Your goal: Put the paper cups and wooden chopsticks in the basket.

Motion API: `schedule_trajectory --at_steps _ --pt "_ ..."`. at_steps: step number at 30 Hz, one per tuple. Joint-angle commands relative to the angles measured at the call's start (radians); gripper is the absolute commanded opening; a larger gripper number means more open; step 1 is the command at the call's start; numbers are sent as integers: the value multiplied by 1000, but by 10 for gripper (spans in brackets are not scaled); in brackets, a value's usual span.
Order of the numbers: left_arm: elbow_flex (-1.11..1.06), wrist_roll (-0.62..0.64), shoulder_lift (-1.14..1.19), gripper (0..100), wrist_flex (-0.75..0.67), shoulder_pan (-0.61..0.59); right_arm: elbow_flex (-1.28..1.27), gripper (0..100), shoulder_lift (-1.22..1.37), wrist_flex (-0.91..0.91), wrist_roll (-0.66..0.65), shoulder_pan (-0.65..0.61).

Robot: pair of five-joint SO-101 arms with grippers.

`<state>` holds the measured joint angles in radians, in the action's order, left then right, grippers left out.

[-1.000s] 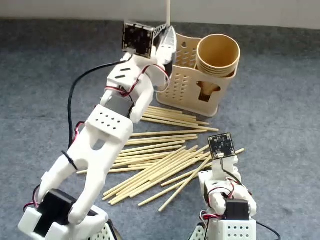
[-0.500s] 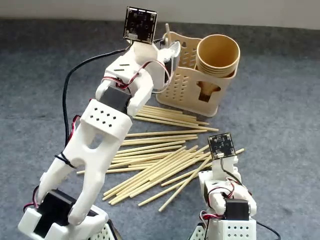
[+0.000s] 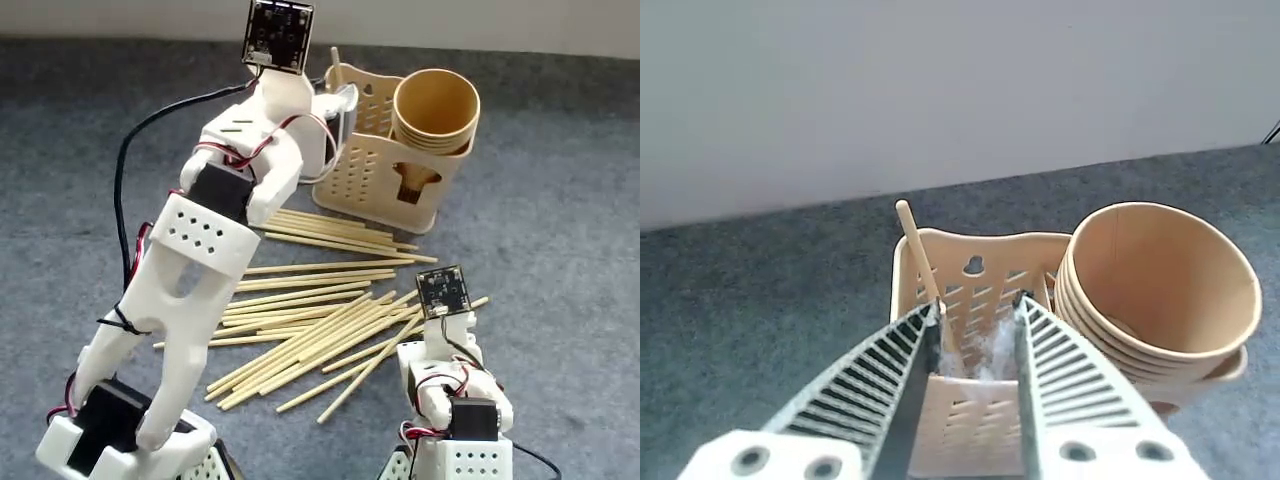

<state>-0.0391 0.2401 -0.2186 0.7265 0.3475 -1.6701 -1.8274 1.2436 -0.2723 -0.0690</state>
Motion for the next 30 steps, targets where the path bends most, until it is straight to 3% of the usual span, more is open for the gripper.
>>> schedule_trajectory --at_steps 1,16,23,30 --pt "77 20 -16 133 54 12 -154 6 -12 7 -9 8" --pt "-170 2 -375 134 78 12 -154 6 -12 7 -9 8" --pt "-351 -221 -556 133 78 12 -154 6 -12 7 -9 8" --pt "-493 -344 -641 133 109 -12 -154 6 -12 7 -9 8"
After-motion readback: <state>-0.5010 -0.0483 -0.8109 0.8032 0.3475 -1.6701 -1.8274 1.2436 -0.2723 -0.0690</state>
